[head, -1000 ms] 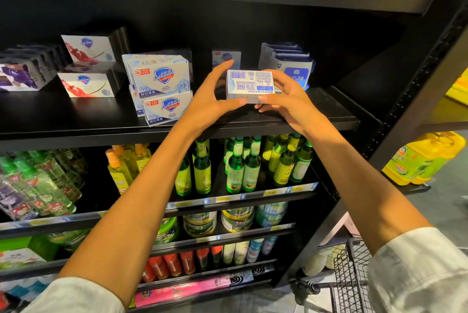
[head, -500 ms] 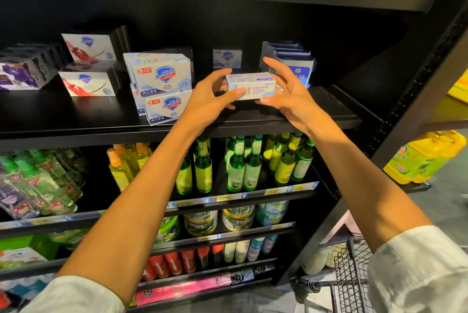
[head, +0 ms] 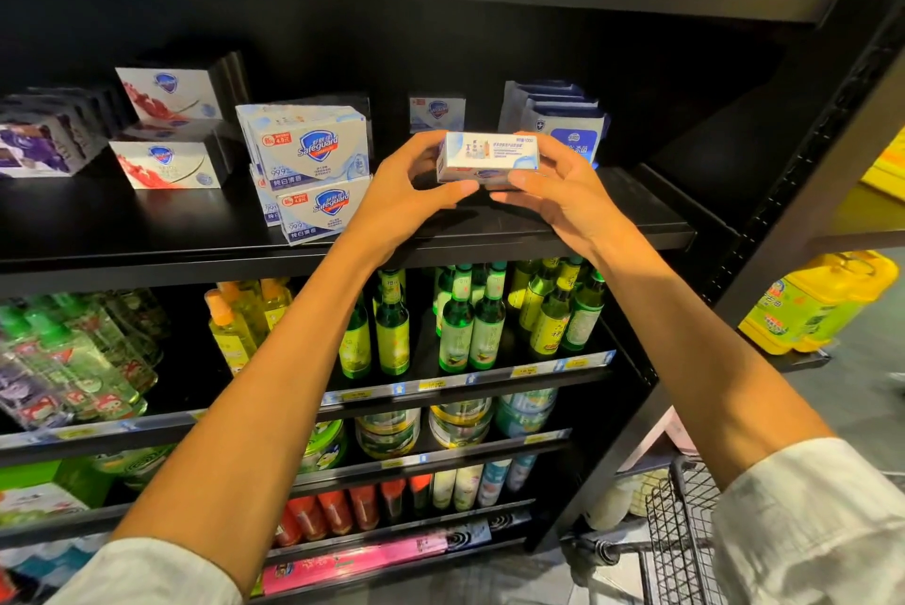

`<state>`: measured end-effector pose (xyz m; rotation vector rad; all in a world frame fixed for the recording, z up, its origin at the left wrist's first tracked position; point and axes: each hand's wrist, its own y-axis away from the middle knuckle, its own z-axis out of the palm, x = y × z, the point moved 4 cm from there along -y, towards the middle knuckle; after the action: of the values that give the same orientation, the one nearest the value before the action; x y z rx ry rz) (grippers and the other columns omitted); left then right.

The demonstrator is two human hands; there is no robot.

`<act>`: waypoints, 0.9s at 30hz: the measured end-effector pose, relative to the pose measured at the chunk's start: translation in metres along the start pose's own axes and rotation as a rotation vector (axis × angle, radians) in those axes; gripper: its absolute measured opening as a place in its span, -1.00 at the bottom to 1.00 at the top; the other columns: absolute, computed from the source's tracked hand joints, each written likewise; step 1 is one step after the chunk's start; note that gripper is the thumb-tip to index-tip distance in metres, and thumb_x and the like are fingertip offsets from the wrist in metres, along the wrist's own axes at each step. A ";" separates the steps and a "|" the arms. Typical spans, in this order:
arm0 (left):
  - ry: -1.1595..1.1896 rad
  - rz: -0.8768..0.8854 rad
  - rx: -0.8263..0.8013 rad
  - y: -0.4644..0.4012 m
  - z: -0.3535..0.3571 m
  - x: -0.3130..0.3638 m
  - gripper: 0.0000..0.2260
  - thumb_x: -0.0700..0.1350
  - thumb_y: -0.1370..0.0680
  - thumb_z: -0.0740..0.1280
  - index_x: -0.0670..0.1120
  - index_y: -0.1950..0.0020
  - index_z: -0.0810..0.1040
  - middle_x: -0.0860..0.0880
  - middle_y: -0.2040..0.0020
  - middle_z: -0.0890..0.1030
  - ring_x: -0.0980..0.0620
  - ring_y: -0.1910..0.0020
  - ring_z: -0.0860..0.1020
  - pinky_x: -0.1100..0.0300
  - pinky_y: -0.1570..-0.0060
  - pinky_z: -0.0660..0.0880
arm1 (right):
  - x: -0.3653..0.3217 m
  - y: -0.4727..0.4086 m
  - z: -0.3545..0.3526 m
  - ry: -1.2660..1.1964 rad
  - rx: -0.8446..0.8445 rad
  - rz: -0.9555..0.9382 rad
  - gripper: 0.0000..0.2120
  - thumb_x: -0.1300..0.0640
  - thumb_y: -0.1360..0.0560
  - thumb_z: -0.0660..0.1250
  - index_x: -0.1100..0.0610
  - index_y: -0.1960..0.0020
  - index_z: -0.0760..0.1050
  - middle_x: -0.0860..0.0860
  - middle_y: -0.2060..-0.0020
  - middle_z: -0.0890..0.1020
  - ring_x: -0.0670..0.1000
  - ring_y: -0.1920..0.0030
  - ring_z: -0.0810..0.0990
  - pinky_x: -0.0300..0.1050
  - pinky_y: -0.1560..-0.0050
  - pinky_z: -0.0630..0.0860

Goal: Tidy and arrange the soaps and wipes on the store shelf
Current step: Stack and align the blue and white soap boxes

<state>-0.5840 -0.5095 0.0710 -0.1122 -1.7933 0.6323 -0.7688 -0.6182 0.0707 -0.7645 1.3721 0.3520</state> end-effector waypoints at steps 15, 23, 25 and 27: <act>-0.093 -0.039 0.053 -0.002 0.002 -0.007 -0.63 -0.04 -0.60 0.47 -0.13 -0.36 0.56 -0.01 -0.19 0.70 0.11 -0.11 0.68 0.11 0.10 0.67 | -0.005 0.001 0.002 0.010 0.012 -0.014 -0.57 0.33 -0.60 0.38 0.21 -0.45 0.44 0.15 -0.27 0.66 0.16 -0.32 0.63 0.13 -0.29 0.60; -0.218 -0.064 0.098 -0.001 0.004 -0.007 -0.56 0.07 -0.61 0.44 -0.08 -0.41 0.50 0.01 -0.10 0.72 0.16 -0.05 0.68 0.17 0.00 0.67 | -0.002 -0.001 -0.001 -0.053 0.096 0.030 -0.64 0.34 -0.56 0.44 0.22 -0.33 0.51 0.18 -0.18 0.71 0.17 -0.25 0.68 0.18 -0.31 0.59; -0.335 -0.061 0.156 0.003 0.003 -0.006 -0.54 0.09 -0.61 0.42 -0.08 -0.43 0.46 0.03 -0.06 0.71 0.21 0.00 0.65 0.32 0.05 0.61 | -0.002 -0.003 -0.002 -0.061 0.130 0.040 -0.64 0.34 -0.54 0.45 0.20 -0.31 0.52 0.17 -0.16 0.72 0.15 -0.24 0.69 0.18 -0.31 0.59; -0.449 -0.028 0.187 0.013 0.000 -0.008 -0.55 0.14 -0.61 0.40 -0.06 -0.40 0.46 0.02 -0.05 0.69 0.15 -0.02 0.64 0.21 0.00 0.61 | 0.000 -0.004 -0.003 -0.056 0.151 0.045 -0.64 0.33 -0.53 0.47 0.20 -0.30 0.53 0.16 -0.14 0.73 0.13 -0.22 0.70 0.16 -0.30 0.59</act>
<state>-0.5843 -0.5011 0.0581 0.1972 -2.1477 0.8506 -0.7681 -0.6232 0.0719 -0.5962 1.3478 0.2994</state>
